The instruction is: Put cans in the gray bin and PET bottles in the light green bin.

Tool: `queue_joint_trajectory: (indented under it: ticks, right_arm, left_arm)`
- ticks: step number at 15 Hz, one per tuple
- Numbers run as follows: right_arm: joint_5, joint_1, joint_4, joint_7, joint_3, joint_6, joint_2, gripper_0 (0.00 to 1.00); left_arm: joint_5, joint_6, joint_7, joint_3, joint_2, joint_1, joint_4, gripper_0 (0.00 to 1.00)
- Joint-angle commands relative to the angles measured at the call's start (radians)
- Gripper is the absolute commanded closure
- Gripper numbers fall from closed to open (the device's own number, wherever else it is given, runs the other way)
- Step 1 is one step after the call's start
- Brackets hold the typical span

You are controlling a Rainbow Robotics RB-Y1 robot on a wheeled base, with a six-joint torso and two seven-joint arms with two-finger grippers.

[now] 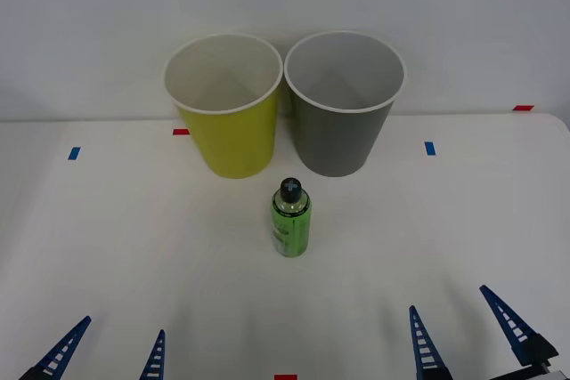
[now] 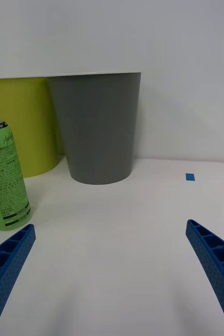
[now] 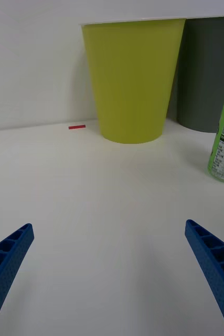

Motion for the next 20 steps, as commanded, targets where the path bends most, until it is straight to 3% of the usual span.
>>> queue_joint_trajectory:
  ticks: [1, 20]
  right_arm:
    - [0.0, 0.0, 0.0, 0.0, 0.0, 0.0, 0.0, 0.0]
    - [0.0, 0.0, 0.0, 0.0, 0.0, 0.0, 0.0, 0.0]
  left_arm:
    - [0.0, 0.0, 0.0, 0.0, 0.0, 0.0, 0.0, 0.0]
    - [0.0, 0.0, 0.0, 0.0, 0.0, 0.0, 0.0, 0.0]
